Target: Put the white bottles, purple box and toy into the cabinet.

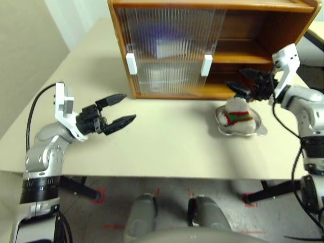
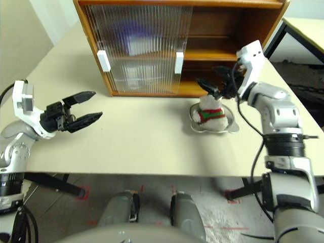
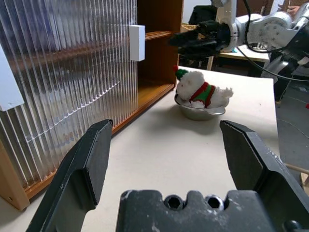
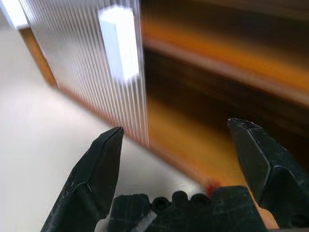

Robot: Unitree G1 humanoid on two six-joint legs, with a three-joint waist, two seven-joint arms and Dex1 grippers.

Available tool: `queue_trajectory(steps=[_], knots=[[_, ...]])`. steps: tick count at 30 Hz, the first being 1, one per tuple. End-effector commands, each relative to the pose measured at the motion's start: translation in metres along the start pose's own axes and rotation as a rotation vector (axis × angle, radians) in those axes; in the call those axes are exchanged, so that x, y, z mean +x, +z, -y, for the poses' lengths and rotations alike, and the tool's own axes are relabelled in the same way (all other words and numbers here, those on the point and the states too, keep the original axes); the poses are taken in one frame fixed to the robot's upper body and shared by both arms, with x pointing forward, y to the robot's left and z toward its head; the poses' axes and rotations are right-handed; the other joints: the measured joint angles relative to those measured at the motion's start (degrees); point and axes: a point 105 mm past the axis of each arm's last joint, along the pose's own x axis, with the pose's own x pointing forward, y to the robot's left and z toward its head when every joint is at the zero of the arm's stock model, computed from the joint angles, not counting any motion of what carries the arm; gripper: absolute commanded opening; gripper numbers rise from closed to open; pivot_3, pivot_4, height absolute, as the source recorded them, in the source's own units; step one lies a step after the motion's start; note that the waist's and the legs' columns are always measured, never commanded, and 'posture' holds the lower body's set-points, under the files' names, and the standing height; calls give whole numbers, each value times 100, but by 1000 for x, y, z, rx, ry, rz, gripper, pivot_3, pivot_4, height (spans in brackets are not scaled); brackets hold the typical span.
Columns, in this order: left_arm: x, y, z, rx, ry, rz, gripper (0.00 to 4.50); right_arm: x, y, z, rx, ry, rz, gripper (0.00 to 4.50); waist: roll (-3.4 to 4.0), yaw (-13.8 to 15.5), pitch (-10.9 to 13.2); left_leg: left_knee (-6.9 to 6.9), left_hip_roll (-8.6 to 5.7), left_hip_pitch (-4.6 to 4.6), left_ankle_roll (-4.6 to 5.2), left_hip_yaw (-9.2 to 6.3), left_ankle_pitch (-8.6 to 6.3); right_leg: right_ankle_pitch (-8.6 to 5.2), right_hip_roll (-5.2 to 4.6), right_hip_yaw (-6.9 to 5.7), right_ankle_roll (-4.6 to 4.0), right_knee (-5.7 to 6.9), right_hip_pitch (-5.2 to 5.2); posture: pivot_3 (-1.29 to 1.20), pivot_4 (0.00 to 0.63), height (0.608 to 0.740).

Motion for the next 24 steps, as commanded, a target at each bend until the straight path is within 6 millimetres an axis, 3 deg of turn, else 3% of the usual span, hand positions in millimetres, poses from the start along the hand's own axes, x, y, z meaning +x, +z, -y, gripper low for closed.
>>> queue_trajectory(steps=[1, 8, 24], knots=[[0, -2, -2, -4, -13, -8, 4500, -16, 4, -7, 21, 21, -50, 4451, -1, 0, -1, 2, 0, 0, 0, 0, 0, 0, -1, 0, 0, 0, 1, 110, 14, 740], [1, -2, -4, -1, -31, -18, 4500, -29, -15, -31, 86, 75, -207, 4451, -16, -10, -6, 8, -2, 3, 0, -1, 0, 3, -4, -1, 3, 0, 4, 105, 8, 740], [-3, -2, -3, 7, -28, -29, 4500, -25, -57, -19, 138, -87, -357, 4451, -30, 3, -2, 11, -6, -2, 0, 0, 0, 3, -3, -1, 6, -6, 6, 125, 15, 740]])
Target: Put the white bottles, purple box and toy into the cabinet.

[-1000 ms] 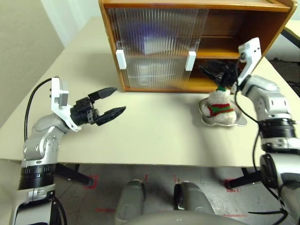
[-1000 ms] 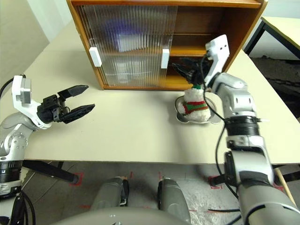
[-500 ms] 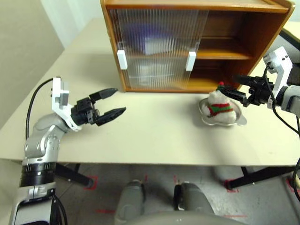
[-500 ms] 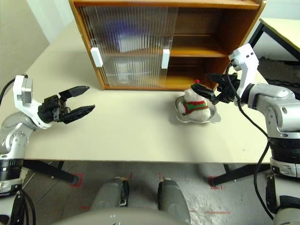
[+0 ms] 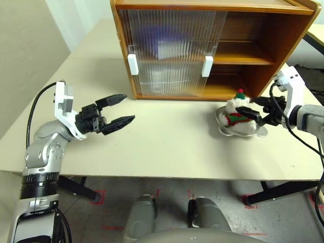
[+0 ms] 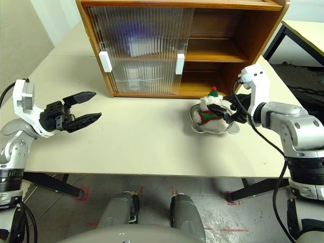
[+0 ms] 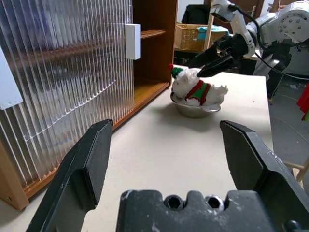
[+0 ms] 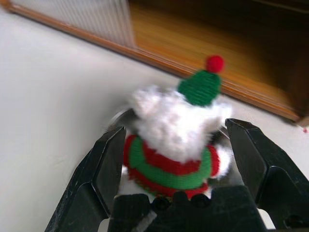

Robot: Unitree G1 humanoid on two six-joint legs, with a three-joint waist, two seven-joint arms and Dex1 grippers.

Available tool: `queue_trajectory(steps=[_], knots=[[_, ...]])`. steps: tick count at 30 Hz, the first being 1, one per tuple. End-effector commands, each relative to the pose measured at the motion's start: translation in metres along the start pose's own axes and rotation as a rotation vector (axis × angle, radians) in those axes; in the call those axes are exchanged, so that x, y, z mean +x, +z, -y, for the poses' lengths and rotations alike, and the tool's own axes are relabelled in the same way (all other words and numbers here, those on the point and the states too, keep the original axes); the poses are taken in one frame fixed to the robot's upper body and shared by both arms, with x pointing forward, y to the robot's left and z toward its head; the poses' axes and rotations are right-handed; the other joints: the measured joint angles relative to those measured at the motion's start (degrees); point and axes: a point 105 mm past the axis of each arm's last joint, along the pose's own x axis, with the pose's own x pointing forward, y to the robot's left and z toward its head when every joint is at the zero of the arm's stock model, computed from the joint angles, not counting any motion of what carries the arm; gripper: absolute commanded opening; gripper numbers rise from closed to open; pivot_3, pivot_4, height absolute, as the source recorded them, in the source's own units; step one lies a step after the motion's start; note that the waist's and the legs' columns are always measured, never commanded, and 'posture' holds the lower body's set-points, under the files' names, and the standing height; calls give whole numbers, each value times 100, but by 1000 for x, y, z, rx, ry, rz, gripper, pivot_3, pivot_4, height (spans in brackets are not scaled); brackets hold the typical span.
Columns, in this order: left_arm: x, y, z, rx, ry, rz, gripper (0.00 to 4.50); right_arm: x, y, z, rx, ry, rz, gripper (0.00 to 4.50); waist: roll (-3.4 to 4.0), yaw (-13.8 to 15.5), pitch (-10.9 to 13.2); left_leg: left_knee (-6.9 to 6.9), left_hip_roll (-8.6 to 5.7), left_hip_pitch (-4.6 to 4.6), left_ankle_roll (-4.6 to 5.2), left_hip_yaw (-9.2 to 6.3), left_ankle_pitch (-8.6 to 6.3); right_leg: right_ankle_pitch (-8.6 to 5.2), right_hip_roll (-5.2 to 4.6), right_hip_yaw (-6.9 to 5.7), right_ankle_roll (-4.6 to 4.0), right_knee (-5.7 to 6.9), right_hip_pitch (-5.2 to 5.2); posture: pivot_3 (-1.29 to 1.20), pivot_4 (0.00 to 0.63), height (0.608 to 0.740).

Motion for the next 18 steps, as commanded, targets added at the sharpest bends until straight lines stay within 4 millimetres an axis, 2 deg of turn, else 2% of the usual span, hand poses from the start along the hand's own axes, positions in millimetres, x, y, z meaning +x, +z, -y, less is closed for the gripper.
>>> queue_trajectory(steps=[1, 3, 6, 16, 17, 18], knots=[[-1, -1, 2, 13, 1, -15, 4500, 3, -12, -1, 13, -2, -63, 4451, -2, 0, -1, 0, 0, 0, 0, 0, 0, 0, 0, 0, 0, 0, 0, 125, 15, 740], [-1, 0, 1, 16, 3, -14, 4500, 4, -17, -4, 29, 17, -84, 4451, -3, 0, -2, 1, 0, 0, 0, -1, 0, 0, 0, 0, 0, 0, 0, 131, 14, 740], [-1, 4, 0, 22, 8, -2, 4500, 9, -16, -8, 65, 26, -57, 3825, -5, -2, -3, 0, 0, 1, 0, -1, 0, 0, 1, 0, 1, 0, 1, 133, 11, 740], [-1, 7, -3, 31, 26, 10, 4500, 15, -15, -7, 102, 26, -30, 247, -23, 2, -15, 0, 1, 0, 0, 0, 0, 1, 3, -1, 1, 0, 1, 141, 1, 740], [-1, 6, -2, 28, 27, 11, 4500, 13, -13, -6, 109, 29, -23, 17, -24, 3, -15, 0, 1, 1, 0, 0, 0, 1, 3, -1, 1, 0, 1, 141, 1, 740], [0, 6, -2, 25, 28, 12, 4500, 11, -10, -5, 124, 36, -9, 17, -24, 5, -15, 0, 1, 1, 0, 1, 0, 1, 3, -1, 2, 1, 2, 141, 1, 740]])
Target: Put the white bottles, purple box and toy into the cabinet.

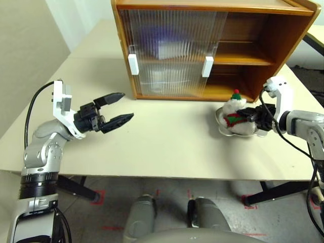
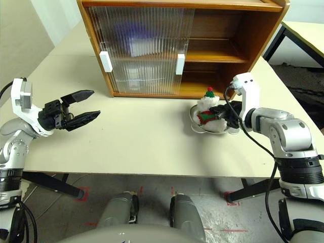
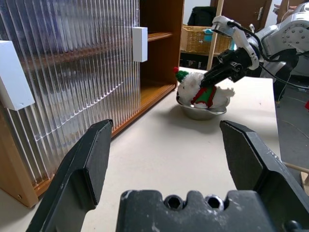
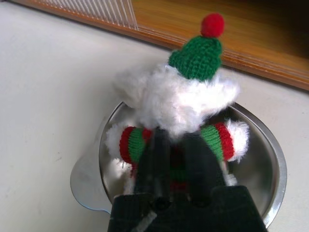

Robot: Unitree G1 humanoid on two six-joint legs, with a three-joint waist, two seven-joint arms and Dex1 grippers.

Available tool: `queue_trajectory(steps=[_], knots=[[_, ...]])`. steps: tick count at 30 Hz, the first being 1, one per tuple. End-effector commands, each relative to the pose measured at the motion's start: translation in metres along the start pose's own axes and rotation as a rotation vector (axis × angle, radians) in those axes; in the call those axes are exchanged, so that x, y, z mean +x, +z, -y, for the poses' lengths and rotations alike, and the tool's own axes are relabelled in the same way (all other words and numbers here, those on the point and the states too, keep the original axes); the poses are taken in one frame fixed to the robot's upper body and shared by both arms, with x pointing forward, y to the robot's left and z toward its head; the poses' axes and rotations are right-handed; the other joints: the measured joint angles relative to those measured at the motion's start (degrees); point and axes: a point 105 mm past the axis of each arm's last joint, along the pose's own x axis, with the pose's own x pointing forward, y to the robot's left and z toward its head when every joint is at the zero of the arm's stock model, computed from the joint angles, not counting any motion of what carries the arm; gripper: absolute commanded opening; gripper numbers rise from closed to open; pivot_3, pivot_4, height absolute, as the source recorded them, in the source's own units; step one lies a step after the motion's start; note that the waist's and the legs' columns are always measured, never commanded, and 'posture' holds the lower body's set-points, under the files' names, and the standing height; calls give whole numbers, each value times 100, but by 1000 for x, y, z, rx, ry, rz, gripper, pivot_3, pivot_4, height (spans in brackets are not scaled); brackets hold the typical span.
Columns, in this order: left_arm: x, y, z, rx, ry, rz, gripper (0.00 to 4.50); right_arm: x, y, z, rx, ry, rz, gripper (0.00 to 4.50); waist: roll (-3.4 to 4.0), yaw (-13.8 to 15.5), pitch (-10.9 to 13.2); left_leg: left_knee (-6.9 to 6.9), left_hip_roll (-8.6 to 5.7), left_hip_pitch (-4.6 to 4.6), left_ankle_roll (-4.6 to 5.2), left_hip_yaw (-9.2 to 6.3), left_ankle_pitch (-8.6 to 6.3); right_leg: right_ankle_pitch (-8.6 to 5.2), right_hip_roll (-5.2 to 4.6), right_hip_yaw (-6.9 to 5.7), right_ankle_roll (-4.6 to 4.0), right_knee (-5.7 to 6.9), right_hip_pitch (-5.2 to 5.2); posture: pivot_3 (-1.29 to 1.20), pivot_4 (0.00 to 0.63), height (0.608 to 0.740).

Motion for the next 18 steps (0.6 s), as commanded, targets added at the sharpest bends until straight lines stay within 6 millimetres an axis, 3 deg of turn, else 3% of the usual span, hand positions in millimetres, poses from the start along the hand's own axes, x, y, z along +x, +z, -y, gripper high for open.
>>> queue_trajectory(steps=[1, 4, 10, 15, 18], knots=[[1, 3, 3, 12, -4, 7, 4500, -7, 13, 3, 43, 19, 53, 17, 0, 5, 0, 0, 0, 0, 0, 0, 0, 0, 0, 0, 0, 0, 0, 140, 3, 740], [1, 1, 3, 8, -4, 4, 4500, -16, 33, 2, 66, 57, 109, 17, 1, -3, 0, 0, 0, 0, 0, 0, 0, 2, 0, 1, 3, 0, 0, 141, 3, 740], [2, 0, 5, -5, -25, -9, 4500, -34, 91, 8, 10, 69, 238, 17, 3, 1, 1, 0, 0, 0, 0, 1, 0, 2, 1, 0, 2, 1, -1, 137, 3, 740], [6, 1, 9, -15, -46, 1, 4500, -36, 131, 21, -37, 11, 369, 17, -2, 4, -2, -3, 1, -1, 0, 7, 0, -1, 0, -3, -3, -1, -1, 147, 1, 740], [9, 0, 11, -20, -50, 3, 4500, -34, 144, 33, -52, -42, 416, 17, -1, 5, -2, -3, -1, -5, 0, 15, 0, 1, -1, -2, 0, -1, -3, 155, 1, 740]])
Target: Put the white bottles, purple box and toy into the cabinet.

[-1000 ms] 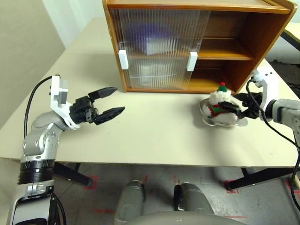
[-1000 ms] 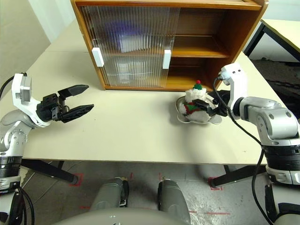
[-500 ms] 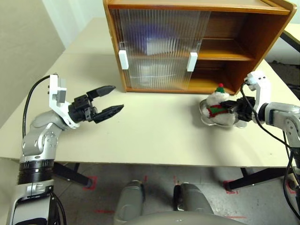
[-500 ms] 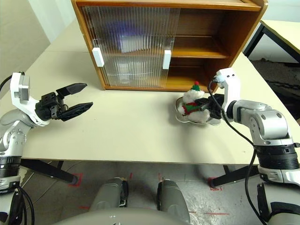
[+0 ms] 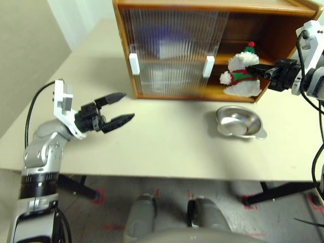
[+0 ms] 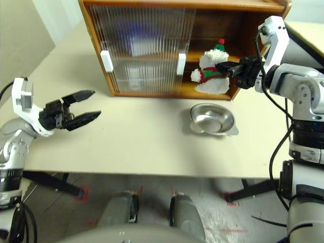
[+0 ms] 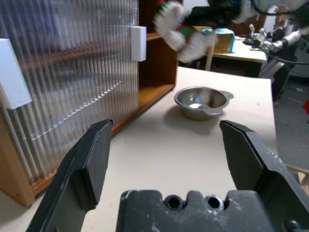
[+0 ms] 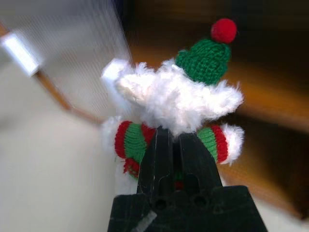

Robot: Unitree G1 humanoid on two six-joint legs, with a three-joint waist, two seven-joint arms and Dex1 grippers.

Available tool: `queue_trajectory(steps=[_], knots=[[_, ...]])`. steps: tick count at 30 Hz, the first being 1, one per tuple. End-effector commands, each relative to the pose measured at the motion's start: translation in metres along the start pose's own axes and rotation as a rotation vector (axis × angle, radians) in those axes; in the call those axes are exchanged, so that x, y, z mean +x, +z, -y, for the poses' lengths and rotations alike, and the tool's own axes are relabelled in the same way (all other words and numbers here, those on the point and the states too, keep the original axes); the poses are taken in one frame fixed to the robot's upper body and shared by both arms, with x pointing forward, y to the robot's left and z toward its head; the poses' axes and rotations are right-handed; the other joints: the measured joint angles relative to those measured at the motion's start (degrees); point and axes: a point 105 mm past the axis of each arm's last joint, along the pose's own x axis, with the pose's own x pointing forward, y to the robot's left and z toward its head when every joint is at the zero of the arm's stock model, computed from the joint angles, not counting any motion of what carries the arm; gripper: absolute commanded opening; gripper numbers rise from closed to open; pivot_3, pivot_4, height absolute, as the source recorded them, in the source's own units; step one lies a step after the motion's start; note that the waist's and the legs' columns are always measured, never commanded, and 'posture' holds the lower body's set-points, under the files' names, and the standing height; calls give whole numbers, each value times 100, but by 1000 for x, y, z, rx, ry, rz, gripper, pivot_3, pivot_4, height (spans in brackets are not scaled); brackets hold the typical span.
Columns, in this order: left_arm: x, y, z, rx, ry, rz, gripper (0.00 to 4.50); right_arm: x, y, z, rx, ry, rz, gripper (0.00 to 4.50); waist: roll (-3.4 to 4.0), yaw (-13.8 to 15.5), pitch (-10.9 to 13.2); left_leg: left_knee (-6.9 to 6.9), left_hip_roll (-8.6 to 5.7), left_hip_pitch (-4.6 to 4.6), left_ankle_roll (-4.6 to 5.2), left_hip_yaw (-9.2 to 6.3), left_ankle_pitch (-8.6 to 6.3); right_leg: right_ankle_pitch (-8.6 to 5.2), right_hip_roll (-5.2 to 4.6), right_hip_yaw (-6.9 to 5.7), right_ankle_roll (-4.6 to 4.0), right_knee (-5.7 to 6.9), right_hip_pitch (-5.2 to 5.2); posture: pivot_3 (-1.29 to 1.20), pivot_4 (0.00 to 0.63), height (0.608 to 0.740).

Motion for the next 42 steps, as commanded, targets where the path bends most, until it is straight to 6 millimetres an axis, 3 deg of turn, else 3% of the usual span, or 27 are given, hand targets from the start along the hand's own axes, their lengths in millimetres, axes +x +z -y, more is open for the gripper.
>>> queue_trajectory(steps=[1, 10, 15, 21, 22, 26, 33, 38, 42], knots=[[5, -3, 6, -17, -23, 4, 4500, 8, 11, 15, -25, -63, 56, 17, 0, 1, 0, -1, 0, 0, 0, 2, 0, 1, 0, 0, 3, 0, 0, 158, 2, 740], [4, -5, 8, -20, -3, 3, 4500, 28, 43, 42, -103, -201, 213, 17, 2, 2, 0, -3, 2, 1, 1, 9, 1, 10, 2, 2, 15, 6, -4, 194, 0, 740], [2, -5, 7, -15, 11, 0, 4500, 38, 46, 46, -142, -227, 267, 17, 2, 13, 0, -5, 2, 0, 1, 15, 1, 14, 3, 0, 21, 6, -4, 208, 0, 740], [6, -4, 8, -10, 18, 10, 4500, 52, 36, 44, -203, -238, 244, 17, 4, 23, 0, -7, 2, 0, 5, 16, 3, 18, 3, 1, 24, 8, -4, 221, 0, 740], [6, -4, 8, -10, 18, 11, 4500, 53, 36, 44, -207, -239, 245, 624, 4, 26, 0, -7, 2, 0, 5, 16, 3, 18, 3, 1, 23, 8, -4, 221, 0, 740], [5, -4, 9, -13, 20, 11, 4500, 52, 39, 45, -227, -249, 264, 1876, 5, 32, 0, -8, 2, 0, 5, 16, 3, 19, 3, 1, 21, 8, -4, 222, 0, 740], [4, -5, 9, -21, 16, 5, 4500, 48, 52, 46, -274, -256, 303, 4449, 8, 23, 0, -9, 4, 2, 3, 16, 2, 19, 3, 0, 20, 9, -5, 211, 0, 740], [5, -5, 9, -25, 12, 3, 4500, 40, 56, 46, -297, -232, 288, 4449, 8, 24, 0, -8, 4, 2, 2, 16, 2, 20, 2, 1, 19, 9, -5, 206, 0, 740], [4, -5, 8, -26, 13, 3, 4500, 26, 41, 39, -274, -107, 157, 4449, 9, 55, 0, -9, 6, 1, 2, 13, 1, 19, -1, 0, 19, 9, -4, 205, 7, 740]])
